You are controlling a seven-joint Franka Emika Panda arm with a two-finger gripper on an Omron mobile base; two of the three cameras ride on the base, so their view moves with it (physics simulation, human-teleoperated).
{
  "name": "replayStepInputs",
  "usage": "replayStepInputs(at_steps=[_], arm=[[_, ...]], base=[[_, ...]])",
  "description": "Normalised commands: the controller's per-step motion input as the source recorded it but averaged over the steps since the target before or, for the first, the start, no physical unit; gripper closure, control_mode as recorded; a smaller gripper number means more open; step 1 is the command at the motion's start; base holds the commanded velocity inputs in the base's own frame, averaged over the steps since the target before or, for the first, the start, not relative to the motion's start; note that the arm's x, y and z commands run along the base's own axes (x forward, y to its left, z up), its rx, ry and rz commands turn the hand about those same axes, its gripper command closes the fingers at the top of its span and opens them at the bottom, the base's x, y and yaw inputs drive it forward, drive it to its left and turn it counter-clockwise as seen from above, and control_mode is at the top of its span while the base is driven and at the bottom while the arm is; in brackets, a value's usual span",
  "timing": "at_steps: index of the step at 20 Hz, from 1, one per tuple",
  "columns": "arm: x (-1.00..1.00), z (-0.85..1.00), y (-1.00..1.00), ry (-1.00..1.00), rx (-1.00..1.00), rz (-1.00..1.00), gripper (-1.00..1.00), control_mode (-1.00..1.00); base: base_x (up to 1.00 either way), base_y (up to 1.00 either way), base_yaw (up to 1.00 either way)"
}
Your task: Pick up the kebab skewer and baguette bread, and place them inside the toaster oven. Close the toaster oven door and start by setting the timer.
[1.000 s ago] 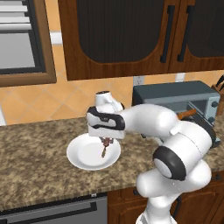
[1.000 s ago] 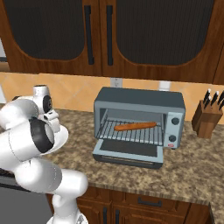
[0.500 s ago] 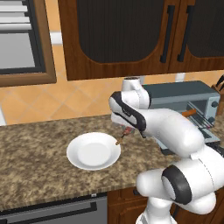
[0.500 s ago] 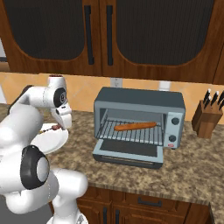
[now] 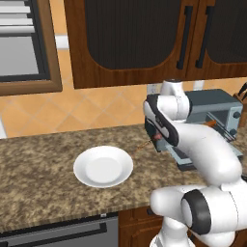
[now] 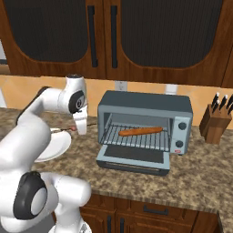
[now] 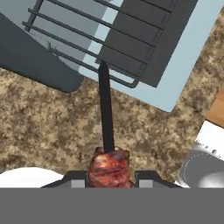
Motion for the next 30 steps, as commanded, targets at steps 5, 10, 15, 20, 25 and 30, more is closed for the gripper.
replayStepInputs(at_steps=[5,10,15,20,25,30], arm=[[0.14,0.03,-0.93,-0.06,0.03,-0.28,1.0,-1.0],[0.15,0.0,-1.0,-0.03,0.04,-0.16,1.0,-1.0],[0.06,0.0,-0.99,-0.04,0.06,-0.02,1.0,-1.0],[0.1,0.0,-0.93,-0.15,0.08,0.0,1.0,-1.0],[0.47,-0.04,-0.62,-0.02,0.09,0.0,1.0,-1.0],[0.31,-0.25,-0.51,0.01,0.02,0.0,1.0,-1.0]], base=[[0.0,0.0,0.0],[0.0,0.0,0.0],[0.0,0.0,0.0],[0.0,0.0,0.0],[0.0,0.0,0.0],[0.0,0.0,0.0]])
